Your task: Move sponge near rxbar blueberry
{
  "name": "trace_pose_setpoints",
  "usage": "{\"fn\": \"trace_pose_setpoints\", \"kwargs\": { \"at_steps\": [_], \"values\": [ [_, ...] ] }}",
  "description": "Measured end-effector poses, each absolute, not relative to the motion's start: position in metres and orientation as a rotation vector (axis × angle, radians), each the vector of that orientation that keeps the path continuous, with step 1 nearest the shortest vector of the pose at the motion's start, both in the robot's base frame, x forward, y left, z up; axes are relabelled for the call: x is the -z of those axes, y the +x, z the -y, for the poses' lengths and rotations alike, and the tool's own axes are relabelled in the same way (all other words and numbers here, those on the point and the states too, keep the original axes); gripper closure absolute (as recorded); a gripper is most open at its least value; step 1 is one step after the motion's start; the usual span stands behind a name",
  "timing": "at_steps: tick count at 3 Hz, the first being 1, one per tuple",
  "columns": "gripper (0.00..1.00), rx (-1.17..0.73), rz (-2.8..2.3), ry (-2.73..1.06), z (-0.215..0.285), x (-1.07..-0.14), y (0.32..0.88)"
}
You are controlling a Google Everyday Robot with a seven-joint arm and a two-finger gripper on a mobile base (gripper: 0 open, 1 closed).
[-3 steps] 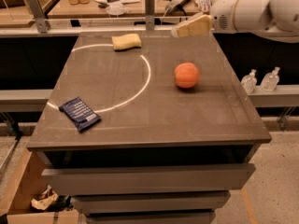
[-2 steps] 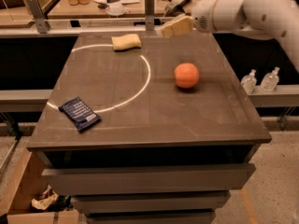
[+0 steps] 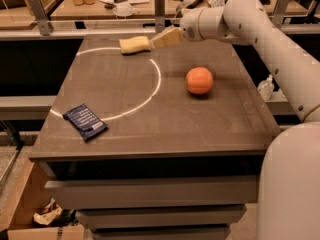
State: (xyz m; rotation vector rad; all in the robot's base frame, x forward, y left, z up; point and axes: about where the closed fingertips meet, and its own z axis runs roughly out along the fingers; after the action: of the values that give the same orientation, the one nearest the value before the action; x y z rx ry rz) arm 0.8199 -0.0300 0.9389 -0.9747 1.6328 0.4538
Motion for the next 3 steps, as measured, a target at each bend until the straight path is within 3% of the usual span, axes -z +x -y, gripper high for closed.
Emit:
{"fn": "trace_pose_setpoints", "kwargs": {
  "at_steps": [3],
  "values": [
    [0.00,-0.454,-1.656,-0.897,0.003,-0.912,0.848]
  ]
}}
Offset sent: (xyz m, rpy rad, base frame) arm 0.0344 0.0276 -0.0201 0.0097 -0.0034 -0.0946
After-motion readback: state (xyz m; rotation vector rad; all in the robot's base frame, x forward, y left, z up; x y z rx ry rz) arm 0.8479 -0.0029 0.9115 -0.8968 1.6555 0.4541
